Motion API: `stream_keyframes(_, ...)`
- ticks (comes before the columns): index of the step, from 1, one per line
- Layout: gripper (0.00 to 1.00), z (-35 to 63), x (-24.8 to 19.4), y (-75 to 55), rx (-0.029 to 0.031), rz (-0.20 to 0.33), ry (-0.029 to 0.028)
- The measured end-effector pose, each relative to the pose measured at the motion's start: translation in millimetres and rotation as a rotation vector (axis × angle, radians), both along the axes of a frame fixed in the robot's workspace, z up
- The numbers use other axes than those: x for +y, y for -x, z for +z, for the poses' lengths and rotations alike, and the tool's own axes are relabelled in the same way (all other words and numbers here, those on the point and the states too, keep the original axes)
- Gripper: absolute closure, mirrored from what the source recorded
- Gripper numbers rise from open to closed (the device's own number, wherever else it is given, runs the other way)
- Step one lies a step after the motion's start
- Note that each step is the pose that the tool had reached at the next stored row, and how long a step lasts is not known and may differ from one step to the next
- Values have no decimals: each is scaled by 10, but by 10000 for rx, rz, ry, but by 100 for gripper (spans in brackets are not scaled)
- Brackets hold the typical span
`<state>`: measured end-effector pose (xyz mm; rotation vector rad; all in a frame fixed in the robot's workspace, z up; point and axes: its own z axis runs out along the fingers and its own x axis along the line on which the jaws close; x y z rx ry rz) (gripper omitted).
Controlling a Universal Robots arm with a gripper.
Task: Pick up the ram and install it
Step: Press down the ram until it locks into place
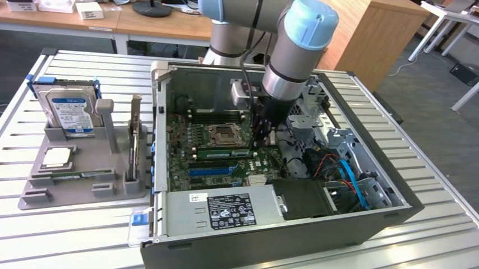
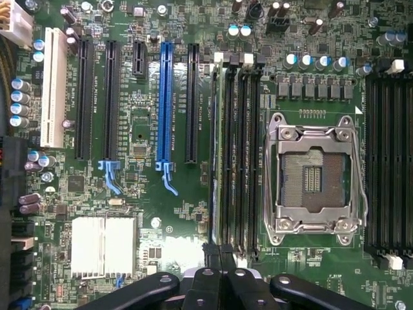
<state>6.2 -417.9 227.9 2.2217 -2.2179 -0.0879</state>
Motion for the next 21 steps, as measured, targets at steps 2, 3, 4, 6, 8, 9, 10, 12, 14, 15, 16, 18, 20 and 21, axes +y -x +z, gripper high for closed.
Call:
stream_keyframes(2, 89, -1, 0, 0, 1, 0, -2)
stream_keyframes(3, 89, -1, 0, 0, 1, 0, -2)
stream_keyframes(4, 89, -2, 0, 0, 1, 0, -2)
stream_keyframes(6, 89, -3, 7, -1, 0, 1, -5)
stream_keyframes(8, 89, -2, 23, 0, 0, 0, -3)
stream_keyframes(9, 89, -3, 23, -1, 0, 1, -3)
stream_keyframes(10, 89, -2, 23, 0, 0, 1, -3)
stream_keyframes(12, 89, -5, 23, 0, 1, 1, -2)
stream_keyframes(14, 89, -20, 24, 0, 0, 0, -4)
stream_keyframes(15, 89, -24, 23, 0, 1, 1, -3)
stream_keyframes(16, 89, -24, 23, 0, 0, 1, -2)
stream_keyframes(18, 89, -24, 23, 0, 1, 1, -1)
stream_keyframes(20, 89, -27, 23, 0, 0, 0, -4)
stream_keyframes(21, 89, -33, 24, 0, -1, 0, -5)
